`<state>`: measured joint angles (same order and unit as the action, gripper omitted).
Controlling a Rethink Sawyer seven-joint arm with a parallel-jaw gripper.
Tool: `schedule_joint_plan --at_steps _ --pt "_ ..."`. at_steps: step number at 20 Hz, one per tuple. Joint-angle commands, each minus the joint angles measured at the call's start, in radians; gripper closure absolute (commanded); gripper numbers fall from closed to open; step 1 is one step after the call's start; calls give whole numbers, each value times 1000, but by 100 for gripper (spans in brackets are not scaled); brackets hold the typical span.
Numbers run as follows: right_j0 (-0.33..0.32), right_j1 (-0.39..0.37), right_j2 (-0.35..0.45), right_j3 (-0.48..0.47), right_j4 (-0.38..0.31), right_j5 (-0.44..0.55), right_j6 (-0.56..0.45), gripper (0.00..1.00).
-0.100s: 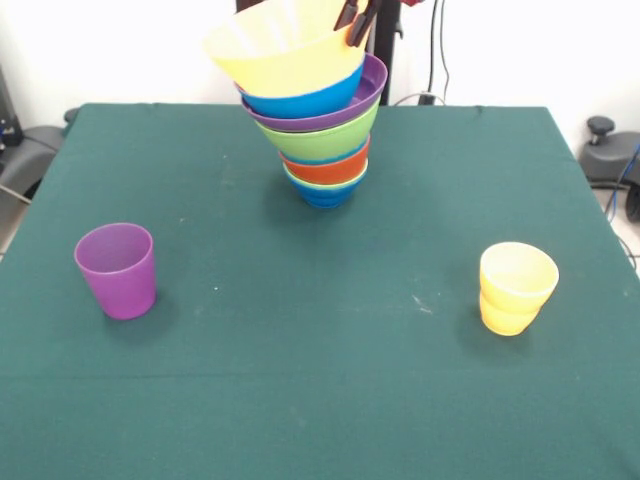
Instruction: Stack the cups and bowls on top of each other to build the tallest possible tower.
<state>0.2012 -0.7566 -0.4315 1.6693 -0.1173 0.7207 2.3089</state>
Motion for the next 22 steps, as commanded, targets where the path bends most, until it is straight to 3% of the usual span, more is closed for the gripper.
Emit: schedule_joint_plan --at_steps 1,22 --pt "21 72 69 22 -62 30 39 100" --pt "45 95 54 -10 -46 51 66 100"
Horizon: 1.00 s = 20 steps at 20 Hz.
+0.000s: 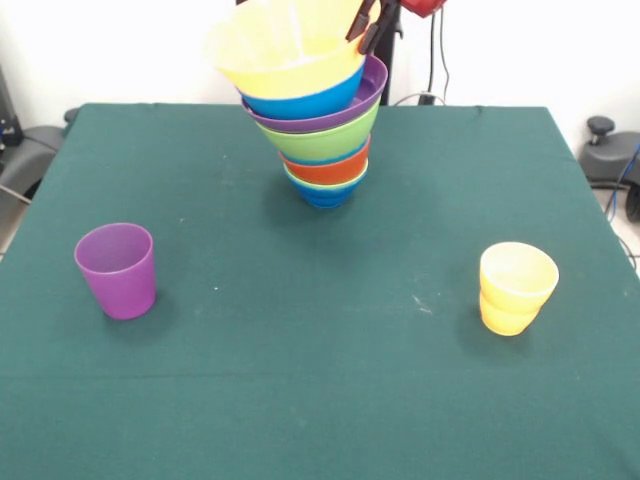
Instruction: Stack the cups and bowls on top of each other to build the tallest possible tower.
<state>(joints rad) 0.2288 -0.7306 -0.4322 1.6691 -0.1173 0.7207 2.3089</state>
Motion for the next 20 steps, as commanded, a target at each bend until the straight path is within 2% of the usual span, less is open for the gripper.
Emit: schedule_joint_plan --at_steps 1,20 --pt "18 69 55 -11 -45 53 66 100" --pt "21 70 54 -11 -40 52 77 100"
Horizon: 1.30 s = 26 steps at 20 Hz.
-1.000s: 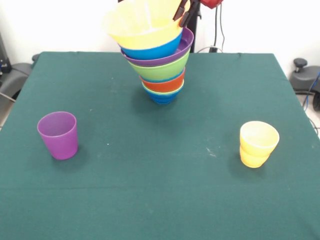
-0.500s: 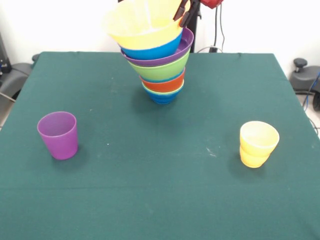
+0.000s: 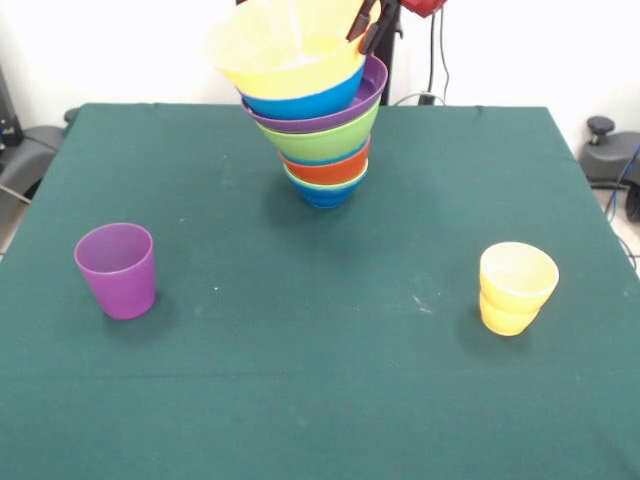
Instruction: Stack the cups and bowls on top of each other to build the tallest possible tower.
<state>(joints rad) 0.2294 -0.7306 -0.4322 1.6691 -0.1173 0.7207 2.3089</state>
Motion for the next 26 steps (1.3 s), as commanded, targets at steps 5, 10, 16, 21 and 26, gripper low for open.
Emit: schedule_joint_plan --at_steps 5,10,16,21,26 --pt "25 72 49 -18 -45 52 79 100" --pt "27 72 45 -19 -45 49 78 100" --pt "28 74 44 -19 -42 46 75 0" --pt "28 74 43 -21 -43 47 73 0" --pt "32 72 37 -28 -51 40 69 0"
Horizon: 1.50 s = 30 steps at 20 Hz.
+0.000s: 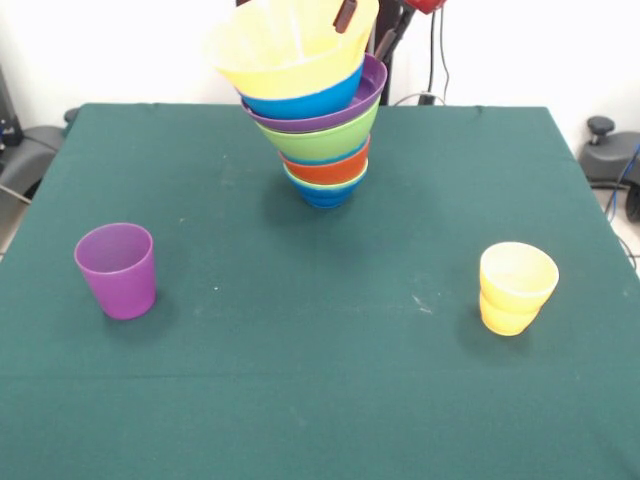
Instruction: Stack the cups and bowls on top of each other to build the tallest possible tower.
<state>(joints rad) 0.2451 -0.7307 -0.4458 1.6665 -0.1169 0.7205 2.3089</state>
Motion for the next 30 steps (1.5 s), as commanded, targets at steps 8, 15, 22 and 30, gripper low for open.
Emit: schedule_joint_plan --at_steps 8,15,22,30 --pt "20 99 59 -31 -39 9 96 0" --pt "21 115 61 -17 -29 -38 108 0" --pt "22 121 56 -15 -28 -56 108 0" --pt "17 125 56 -17 -26 -60 104 0"
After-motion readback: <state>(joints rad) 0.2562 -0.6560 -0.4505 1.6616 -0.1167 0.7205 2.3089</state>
